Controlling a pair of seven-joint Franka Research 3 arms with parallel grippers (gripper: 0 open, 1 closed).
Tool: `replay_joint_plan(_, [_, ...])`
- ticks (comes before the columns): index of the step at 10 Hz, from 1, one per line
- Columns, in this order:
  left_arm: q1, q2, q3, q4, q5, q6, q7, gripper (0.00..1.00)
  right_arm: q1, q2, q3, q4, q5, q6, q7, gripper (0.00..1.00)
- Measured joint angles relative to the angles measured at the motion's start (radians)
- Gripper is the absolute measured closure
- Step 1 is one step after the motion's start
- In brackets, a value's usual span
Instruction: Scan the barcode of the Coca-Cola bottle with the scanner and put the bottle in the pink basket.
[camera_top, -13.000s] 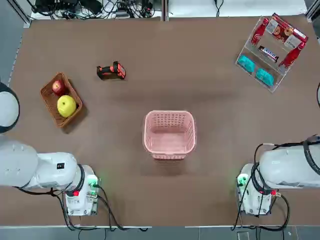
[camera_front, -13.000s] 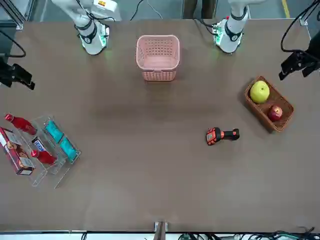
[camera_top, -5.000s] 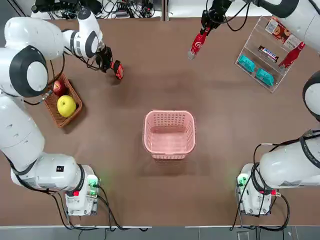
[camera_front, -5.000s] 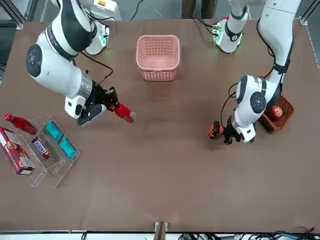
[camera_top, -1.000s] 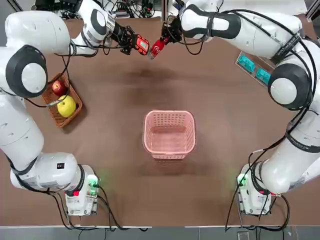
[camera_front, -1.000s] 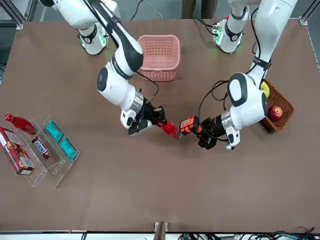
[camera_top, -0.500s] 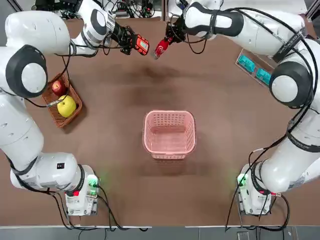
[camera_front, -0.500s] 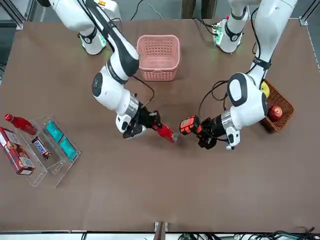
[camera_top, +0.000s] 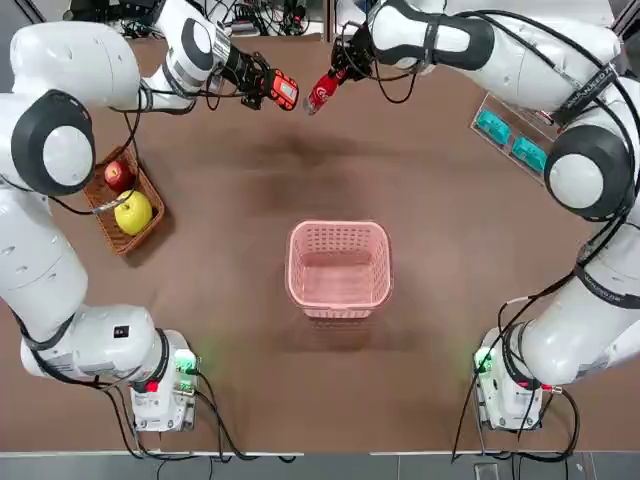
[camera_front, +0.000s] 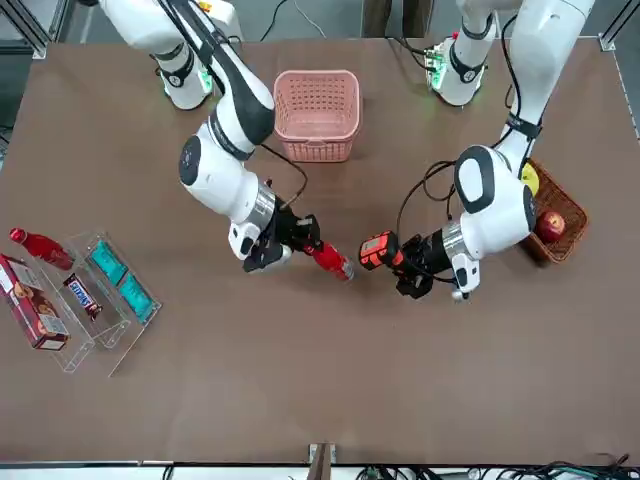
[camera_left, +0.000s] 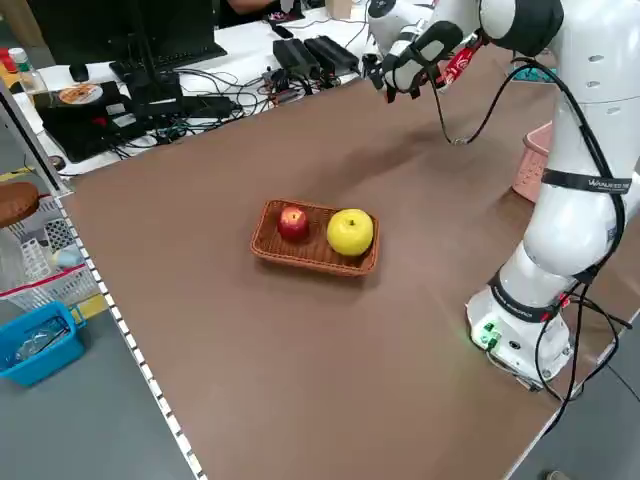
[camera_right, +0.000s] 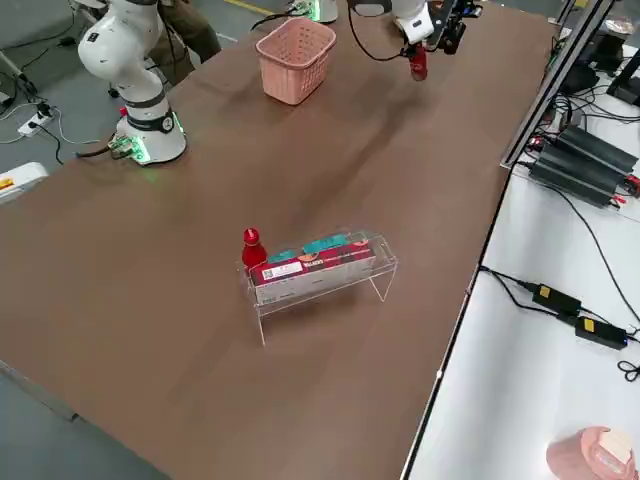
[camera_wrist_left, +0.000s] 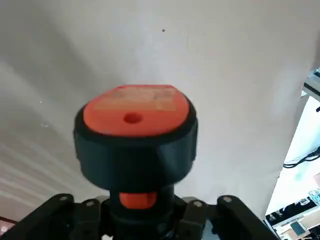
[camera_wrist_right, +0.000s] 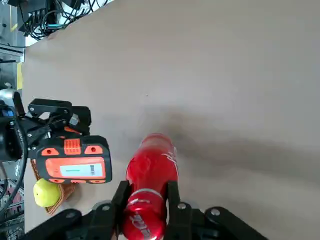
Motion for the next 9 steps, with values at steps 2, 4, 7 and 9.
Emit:
replay_joint_plan(2, [0.000,0.000,0.000,0.000,0.000,0.000,0.000,0.91,-0.026,-0.054,0.000,-0.013,0.000,-0.106,0.001,0.65])
replay_joint_plan(4, [0.000,0.000,0.000,-0.001,0.000,0.000,0.000,0.91,-0.053,-0.170,0.000,-0.061,0.000,-0.269,0.002,0.65])
replay_joint_plan(7, [0.001,0.000,0.000,-0.012,0.000,0.000,-0.002,0.91,-0.050,-0.342,0.008,-0.122,0.000,-0.514,0.010,0.65])
replay_joint_plan(9, [0.007,0.001,0.004,-0.050,0.000,0.001,-0.003,0.91,0.014,-0.388,0.010,-0.171,-0.001,-0.573,0.011,0.65])
